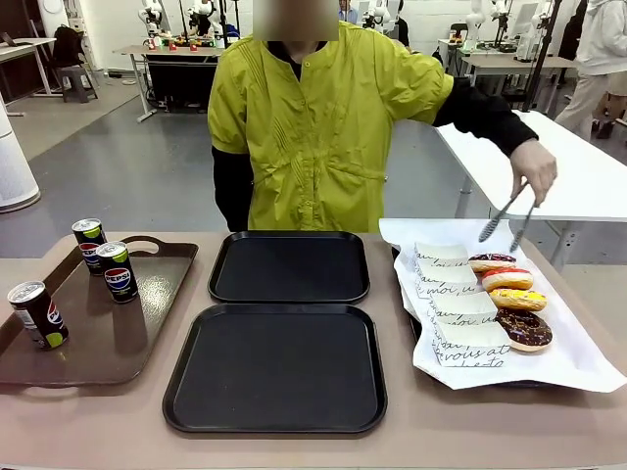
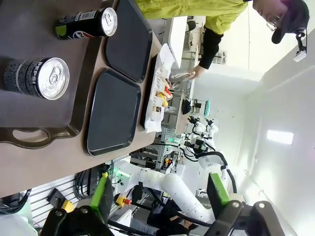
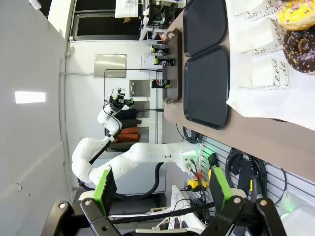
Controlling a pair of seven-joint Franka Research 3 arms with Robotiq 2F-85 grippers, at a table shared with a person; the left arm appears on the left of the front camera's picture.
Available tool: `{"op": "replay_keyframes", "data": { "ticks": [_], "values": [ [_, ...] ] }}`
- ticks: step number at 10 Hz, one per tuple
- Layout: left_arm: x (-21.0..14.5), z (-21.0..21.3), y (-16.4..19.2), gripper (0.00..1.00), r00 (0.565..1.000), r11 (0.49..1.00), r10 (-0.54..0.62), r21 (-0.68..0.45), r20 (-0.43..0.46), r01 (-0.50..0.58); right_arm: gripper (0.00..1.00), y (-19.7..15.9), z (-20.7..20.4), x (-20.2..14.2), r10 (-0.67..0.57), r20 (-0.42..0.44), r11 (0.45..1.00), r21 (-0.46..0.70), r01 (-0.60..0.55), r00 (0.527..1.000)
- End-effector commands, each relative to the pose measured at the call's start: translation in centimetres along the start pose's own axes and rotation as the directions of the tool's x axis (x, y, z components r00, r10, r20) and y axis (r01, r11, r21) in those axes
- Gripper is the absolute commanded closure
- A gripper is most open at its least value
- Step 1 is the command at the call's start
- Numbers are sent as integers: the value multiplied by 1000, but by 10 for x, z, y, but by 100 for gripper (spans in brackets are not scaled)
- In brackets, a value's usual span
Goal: Set up donuts and drinks on trays.
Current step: Pick up one Pepsi coke and place it on the Flat Tray.
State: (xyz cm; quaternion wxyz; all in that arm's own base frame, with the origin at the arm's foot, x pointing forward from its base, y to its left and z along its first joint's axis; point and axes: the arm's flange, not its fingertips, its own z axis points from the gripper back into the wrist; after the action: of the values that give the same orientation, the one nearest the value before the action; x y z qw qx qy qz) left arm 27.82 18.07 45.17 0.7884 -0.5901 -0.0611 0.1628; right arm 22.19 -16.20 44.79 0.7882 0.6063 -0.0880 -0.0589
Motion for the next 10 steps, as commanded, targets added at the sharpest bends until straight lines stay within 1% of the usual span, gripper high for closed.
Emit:
{"op": "replay_keyframes", "data": {
  "ticks": [1,10],
  "values": [
    [0,0,-1,0,1000,1000,6,5,6,-6,0,-1,-1,-1,-2,1,1000,3,2,1000],
    [0,0,-1,0,1000,1000,6,5,6,-6,0,-1,-1,-1,-2,1,1000,3,2,1000]
  ]
}}
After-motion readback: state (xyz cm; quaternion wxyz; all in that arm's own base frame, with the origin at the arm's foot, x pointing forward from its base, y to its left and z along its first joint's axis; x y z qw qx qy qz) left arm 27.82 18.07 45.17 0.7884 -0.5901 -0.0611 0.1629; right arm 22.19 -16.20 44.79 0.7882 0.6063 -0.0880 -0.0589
